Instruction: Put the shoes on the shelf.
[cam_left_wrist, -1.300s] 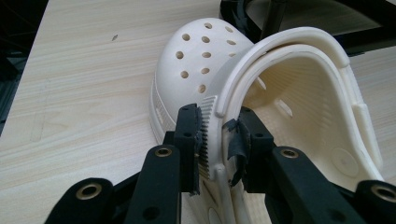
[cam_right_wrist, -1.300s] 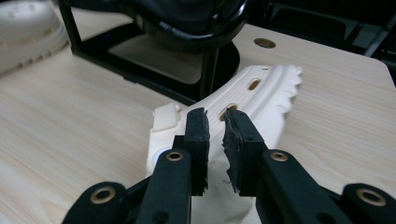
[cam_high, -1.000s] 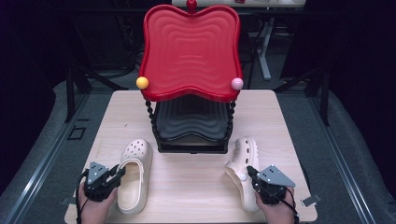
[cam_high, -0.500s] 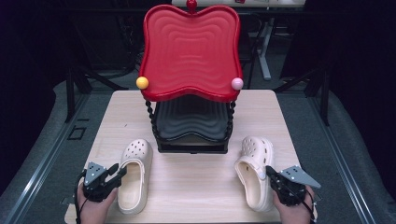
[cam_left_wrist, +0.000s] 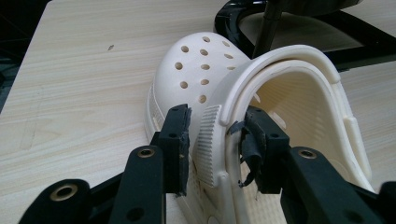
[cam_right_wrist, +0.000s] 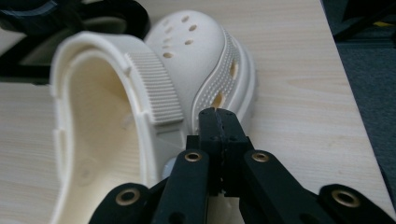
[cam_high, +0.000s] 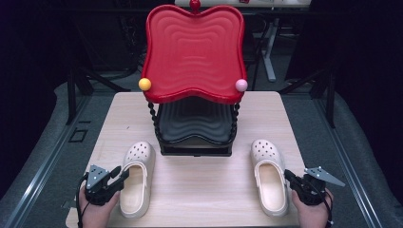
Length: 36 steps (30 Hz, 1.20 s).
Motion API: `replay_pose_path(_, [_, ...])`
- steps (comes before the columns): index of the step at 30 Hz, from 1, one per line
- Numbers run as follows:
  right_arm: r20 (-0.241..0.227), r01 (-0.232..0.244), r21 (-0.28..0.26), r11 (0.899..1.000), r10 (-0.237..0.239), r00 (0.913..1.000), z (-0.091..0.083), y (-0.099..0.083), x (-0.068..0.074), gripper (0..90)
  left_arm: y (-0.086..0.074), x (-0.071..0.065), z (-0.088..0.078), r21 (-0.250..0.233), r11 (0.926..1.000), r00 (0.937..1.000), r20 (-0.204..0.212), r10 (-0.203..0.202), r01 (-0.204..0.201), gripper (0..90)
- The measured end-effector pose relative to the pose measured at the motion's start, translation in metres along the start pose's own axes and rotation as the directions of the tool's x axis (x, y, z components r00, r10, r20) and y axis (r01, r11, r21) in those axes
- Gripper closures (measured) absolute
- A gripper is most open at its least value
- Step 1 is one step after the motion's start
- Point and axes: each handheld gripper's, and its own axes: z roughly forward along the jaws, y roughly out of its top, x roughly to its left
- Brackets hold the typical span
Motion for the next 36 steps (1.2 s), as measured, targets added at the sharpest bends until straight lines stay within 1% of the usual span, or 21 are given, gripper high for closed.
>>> replay_pose_path(1, [0.009,0.000,0.028,1.000,0.000,1.0000,0.003,-0.001,-0.003,90.0,0.000,0.000,0.000,0.000,1.0000,1.0000,0.000,0.000,0.000,63.1])
replay_pose_path(2, [0.009,0.000,0.028,1.000,0.000,1.0000,0.003,-0.001,-0.003,90.0,0.000,0.000,0.000,0.000,1.0000,1.0000,-0.003,0.002,-0.002,63.1])
replay_pose_path(3, [-0.009,-0.056,0.061,0.997,0.056,0.9984,0.012,-0.005,-0.012,90.0,0.000,0.000,0.000,0.001,1.0000,1.0000,-0.003,0.004,-0.004,63.2])
replay_pose_path(4, [-0.019,-0.076,0.069,0.995,0.077,0.9968,0.014,-0.007,-0.015,90.0,0.000,0.000,0.000,0.001,1.0000,1.0000,-0.003,0.004,-0.004,63.1])
replay_pose_path(5, [-0.019,-0.076,0.069,0.995,0.077,0.9968,0.014,-0.007,-0.015,90.0,0.000,0.000,0.000,0.000,1.0000,1.0000,-0.003,0.004,-0.004,63.1])
replay_pose_path(6, [-0.042,-0.117,0.072,0.991,0.120,0.9919,0.016,-0.008,-0.019,90.0,0.000,0.000,0.000,-0.002,1.0000,1.0000,0.000,0.002,-0.002,63.1])
replay_pose_path(7, [-0.042,-0.117,0.072,0.991,0.120,0.9919,0.016,-0.008,-0.019,90.0,0.000,0.000,0.000,-0.002,1.0000,1.0000,0.000,0.002,-0.002,63.1])
replay_pose_path(10, [-0.003,-0.086,0.049,0.995,0.087,0.9962,0.011,-0.005,-0.015,90.0,0.000,0.000,0.000,-0.002,1.0000,1.0000,0.000,0.002,-0.002,63.0])
replay_pose_path(12, [0.024,-0.044,-0.006,0.999,0.044,0.9987,0.003,-0.001,-0.007,89.8,0.000,0.000,0.000,-0.003,1.0000,1.0000,0.000,0.003,-0.003,63.0])
replay_pose_path(13, [0.028,-0.014,-0.062,0.998,0.015,0.9995,-0.002,0.004,0.000,89.8,0.000,0.000,0.000,-0.002,1.0000,1.0000,0.001,0.001,-0.001,62.9])
replay_pose_path(15, [0.029,0.003,-0.070,0.998,-0.001,0.9996,-0.004,0.007,0.003,89.9,0.000,0.000,0.000,-0.003,1.0000,1.0000,0.001,-0.001,0.001,62.9])
replay_pose_path(16, [0.027,0.024,-0.104,0.994,-0.021,0.9994,-0.005,0.012,0.008,90.0,0.000,0.000,-0.001,-0.006,1.0000,1.0000,0.005,-0.005,0.005,62.9])
replay_pose_path(19, [0.018,0.025,-0.120,0.992,-0.023,0.9996,-0.005,0.014,0.010,90.0,0.000,0.000,-0.001,-0.013,0.9999,1.0000,0.007,-0.006,0.006,62.9])
replay_pose_path(25, [0.018,0.037,-0.108,0.993,-0.035,0.9992,-0.002,0.014,0.010,89.9,0.000,0.000,-0.001,-0.014,0.9999,0.9999,0.008,-0.005,0.006,62.9])
replay_pose_path(27, [0.025,0.048,-0.107,0.993,-0.045,0.9987,-0.002,0.014,0.010,87.4,0.000,0.000,-0.001,-0.014,0.9999,1.0000,0.008,-0.005,0.005,62.9])
replay_pose_path(28, [0.035,0.067,-0.110,0.992,-0.064,0.9974,-0.004,0.015,0.011,81.7,0.000,0.000,-0.001,-0.014,0.9999,1.0000,0.007,-0.005,0.005,62.9])
replay_pose_path(29, [0.035,0.067,-0.110,0.992,-0.064,0.9974,-0.004,0.015,0.011,81.7,0.000,0.000,-0.001,-0.014,0.9999,1.0000,0.007,-0.005,0.005,62.9])
replay_pose_path(30, [0.035,0.087,-0.097,0.992,-0.084,0.9959,-0.007,0.015,0.012,77.6,0.000,0.000,-0.001,-0.014,0.9999,0.9999,0.009,-0.005,0.005,62.9])
replay_pose_path(32, [0.035,0.096,-0.090,0.991,-0.094,0.9950,-0.007,0.015,0.013,76.9,0.000,0.000,-0.001,-0.014,0.9999,0.9999,0.013,-0.010,0.010,62.9])
replay_pose_path(34, [0.040,0.126,-0.063,0.990,-0.124,0.9914,-0.006,0.014,0.015,74.0,0.000,0.000,-0.001,-0.015,0.9998,0.9998,0.016,-0.013,0.014,62.9])
replay_pose_path(36, [0.055,0.148,-0.068,0.987,-0.144,0.9881,-0.005,0.013,0.016,71.4,0.000,0.000,-0.001,-0.016,0.9998,0.9997,0.019,-0.015,0.015,62.9])
